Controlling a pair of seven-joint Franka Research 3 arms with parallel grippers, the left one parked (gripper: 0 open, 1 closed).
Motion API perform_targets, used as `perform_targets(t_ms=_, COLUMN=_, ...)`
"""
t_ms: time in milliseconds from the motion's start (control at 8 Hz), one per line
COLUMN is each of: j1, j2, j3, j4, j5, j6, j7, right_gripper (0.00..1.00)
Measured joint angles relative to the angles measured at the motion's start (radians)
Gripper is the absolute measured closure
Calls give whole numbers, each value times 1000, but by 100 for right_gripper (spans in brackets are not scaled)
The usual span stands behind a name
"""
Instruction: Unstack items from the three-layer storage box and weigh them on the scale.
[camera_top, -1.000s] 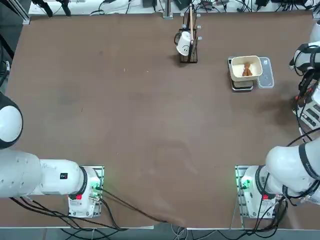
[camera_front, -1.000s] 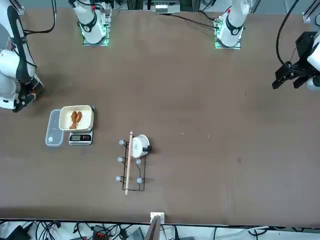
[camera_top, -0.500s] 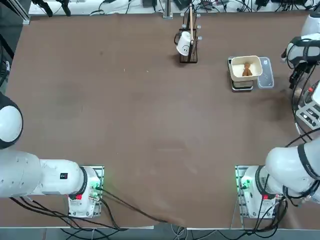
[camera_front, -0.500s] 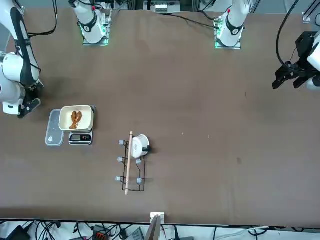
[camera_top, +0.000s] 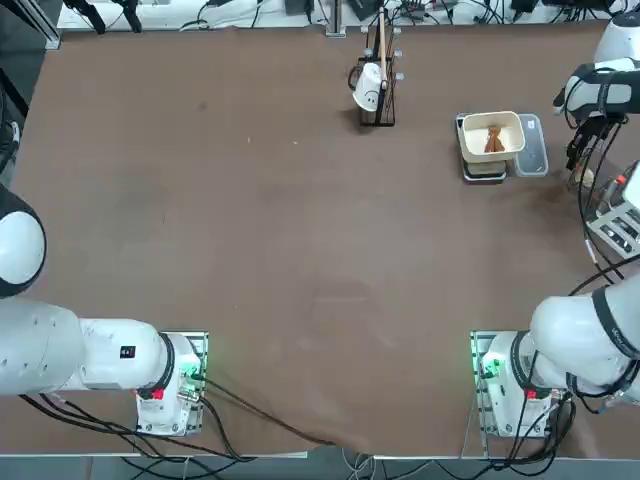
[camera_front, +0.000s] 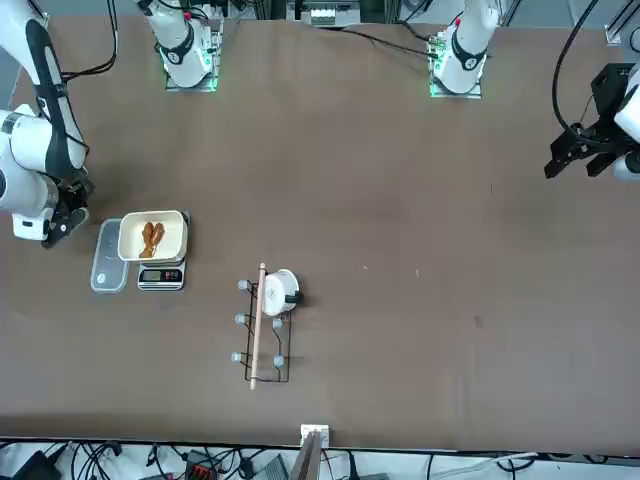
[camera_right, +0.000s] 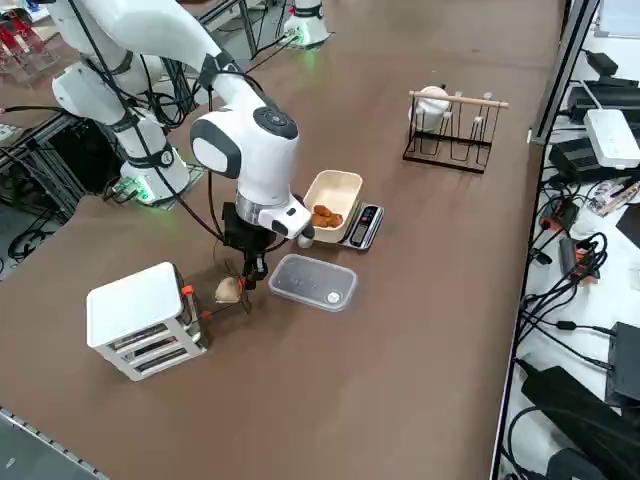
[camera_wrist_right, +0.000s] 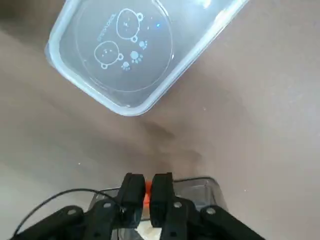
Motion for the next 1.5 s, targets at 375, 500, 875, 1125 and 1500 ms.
perform_targets(t_ms=375, j1=7, j2=-10, j3=3, j4=18, j5=15, j6=-8, j7=0, right_gripper=41)
perform_targets(t_ms=500, j1=9, j2=-31, j3=13, j4=39, j5=31, j6=-47, j7=0, right_gripper=20)
perform_targets(t_ms=875, j1=-7, j2=-96, j3=21, j4=86, j5=48, j6=-230, j7=-11, right_gripper=26)
perform_targets(t_ms=1125, j1=-79, j2=-82, j3=12, j4=54, j5=48, j6=-195, j7=-45, right_gripper=32)
perform_targets(t_ms=1500, j1=-119, j2=-58, j3=11, j4=-19, j5=48, j6=-61, j7=-48, right_gripper=32)
